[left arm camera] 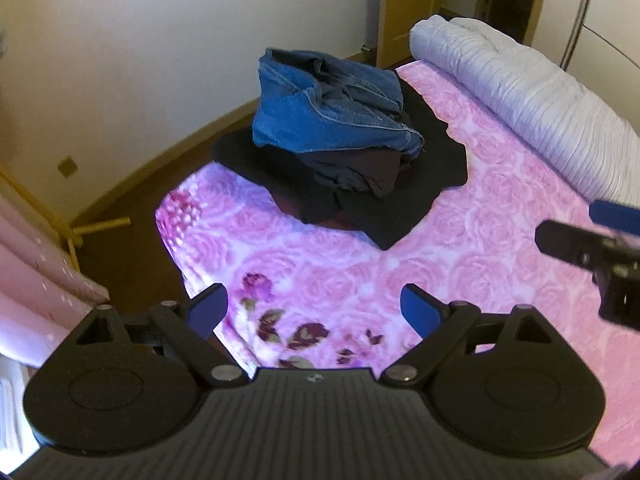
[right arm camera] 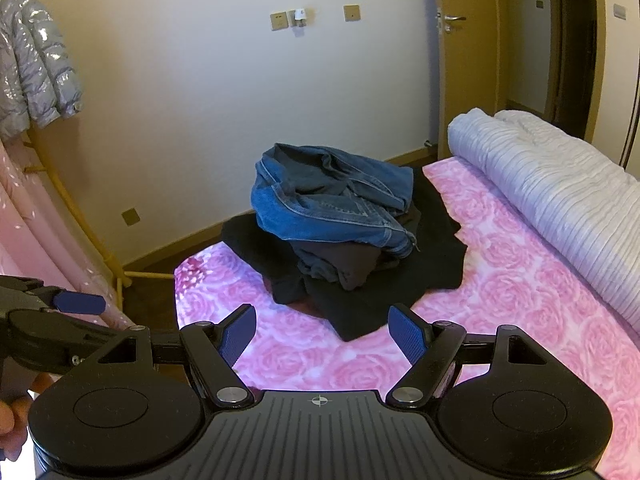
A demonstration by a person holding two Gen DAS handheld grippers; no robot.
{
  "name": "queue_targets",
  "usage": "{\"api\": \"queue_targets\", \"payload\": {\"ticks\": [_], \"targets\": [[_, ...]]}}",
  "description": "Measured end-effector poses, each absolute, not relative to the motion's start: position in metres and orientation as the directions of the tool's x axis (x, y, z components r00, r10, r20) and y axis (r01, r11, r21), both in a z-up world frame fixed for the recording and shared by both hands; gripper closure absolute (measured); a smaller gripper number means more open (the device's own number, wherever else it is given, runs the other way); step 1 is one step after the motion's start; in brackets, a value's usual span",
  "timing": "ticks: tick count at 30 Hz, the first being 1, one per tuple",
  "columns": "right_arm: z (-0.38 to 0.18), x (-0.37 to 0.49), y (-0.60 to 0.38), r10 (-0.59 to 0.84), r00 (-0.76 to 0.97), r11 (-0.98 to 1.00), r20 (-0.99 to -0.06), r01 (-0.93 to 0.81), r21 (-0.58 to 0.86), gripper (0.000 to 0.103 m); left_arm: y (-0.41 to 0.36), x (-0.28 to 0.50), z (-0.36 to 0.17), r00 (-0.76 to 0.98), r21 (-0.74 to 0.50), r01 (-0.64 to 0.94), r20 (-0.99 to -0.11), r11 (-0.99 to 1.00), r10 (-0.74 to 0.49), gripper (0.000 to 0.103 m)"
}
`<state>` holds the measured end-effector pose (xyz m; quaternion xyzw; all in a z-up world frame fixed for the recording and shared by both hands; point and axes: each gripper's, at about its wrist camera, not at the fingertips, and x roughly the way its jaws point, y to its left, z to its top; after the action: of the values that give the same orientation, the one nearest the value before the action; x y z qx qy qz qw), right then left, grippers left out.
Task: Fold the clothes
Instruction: 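Move both grippers open toward the blue jeans on the clothes pile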
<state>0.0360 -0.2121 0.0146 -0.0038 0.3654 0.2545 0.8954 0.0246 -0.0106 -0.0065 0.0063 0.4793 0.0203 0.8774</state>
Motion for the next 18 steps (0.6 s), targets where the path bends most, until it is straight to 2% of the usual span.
{"api": "queue_targets", "payload": {"ticks": [4,18], "targets": [[0.0151,0.0379,-0.2148,0.452,0.605,0.872,-0.656,-0.454,0.182,0.027,-0.0094,0.0266,-0.0047,0.544,-0.006,-0.037,-0.839,0.999,0.015,0.012],[0.0139,0.0408,-0.2159,0.457,0.601,0.87,-0.656,-0.456,0.187,0.027,-0.0148,0.029,-0.006,0.541,-0.007,-0.028,-0.841,1.0,0.009,0.012]]}}
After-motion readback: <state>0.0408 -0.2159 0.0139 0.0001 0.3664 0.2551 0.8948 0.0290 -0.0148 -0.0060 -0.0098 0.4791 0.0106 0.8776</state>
